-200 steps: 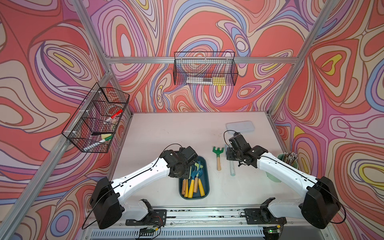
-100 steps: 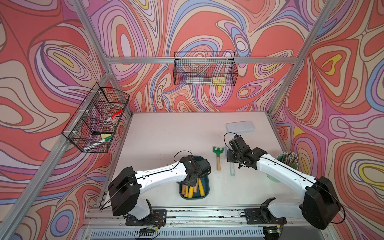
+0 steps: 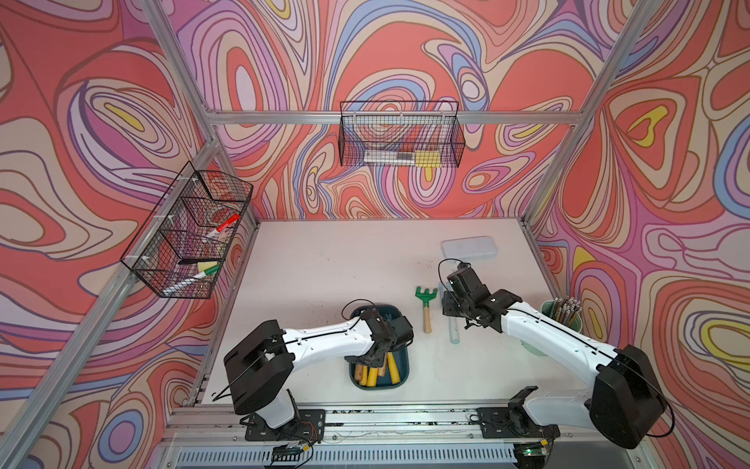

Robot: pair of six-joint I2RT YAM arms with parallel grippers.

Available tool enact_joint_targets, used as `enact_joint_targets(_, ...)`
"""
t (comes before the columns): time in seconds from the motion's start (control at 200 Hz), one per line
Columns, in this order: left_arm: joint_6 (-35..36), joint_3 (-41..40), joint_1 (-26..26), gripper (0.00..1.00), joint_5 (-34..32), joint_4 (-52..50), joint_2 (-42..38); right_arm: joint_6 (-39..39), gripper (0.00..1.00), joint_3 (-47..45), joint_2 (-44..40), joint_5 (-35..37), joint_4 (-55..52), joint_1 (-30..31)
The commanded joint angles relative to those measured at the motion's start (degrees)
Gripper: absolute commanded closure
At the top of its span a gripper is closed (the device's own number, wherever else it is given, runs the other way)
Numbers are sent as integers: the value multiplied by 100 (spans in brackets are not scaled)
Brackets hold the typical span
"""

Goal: Take the hand rake out of the storage box
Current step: Move the storage box to the center of the board.

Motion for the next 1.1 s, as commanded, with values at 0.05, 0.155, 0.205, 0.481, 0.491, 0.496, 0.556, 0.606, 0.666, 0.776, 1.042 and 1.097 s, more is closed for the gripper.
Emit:
enact_joint_targets(0.05, -186, -55, -3, 60, -321, -76, 235, 48, 46, -97, -12, -20, 85, -6)
enact_joint_targets(0.155, -226, -173, 103, 69, -325, 73, 203, 48, 46, -128, -34, -23, 91, -6)
enact_joint_targets(0.205, -233, -201, 182, 69, -340, 140, 180, 51, 46, -148, -38, -29, 108, -7)
enact_joint_targets(0.481, 277, -360, 1152, 72, -390, 477, -8, 70, 46, -242, -38, -124, 124, 0)
enact_joint_targets(0.491, 308, -356, 1200, 72, -393, 484, -8, 67, 46, -246, -34, -130, 133, 2)
enact_joint_targets(0.496, 323, -354, 1219, 72, -394, 489, -9, 62, 46, -251, -32, -128, 130, -2)
enact_joint_targets(0.556, 517, -311, 1471, 72, -403, 557, -1, 66, 46, -256, 0, -139, 161, -6)
enact_joint_targets(0.606, 661, -267, 1663, 72, -416, 647, 16, 66, 46, -242, 31, -161, 170, -7)
enact_joint_targets(0.666, 816, -210, 1934, 72, -298, 787, 69, 66, 46, -251, 49, -211, 211, -7)
enact_joint_targets(0.776, 994, 5, 2226, 73, -265, 858, 198, 71, 46, -265, 105, -268, 275, -2)
enact_joint_targets(1.042, 1121, 422, 2283, 61, -218, 545, 180, 48, 46, -291, 94, -319, 272, -7)
enact_joint_targets(1.097, 1121, 383, 2283, 60, -243, 505, 198, 56, 46, -299, 81, -319, 269, -7)
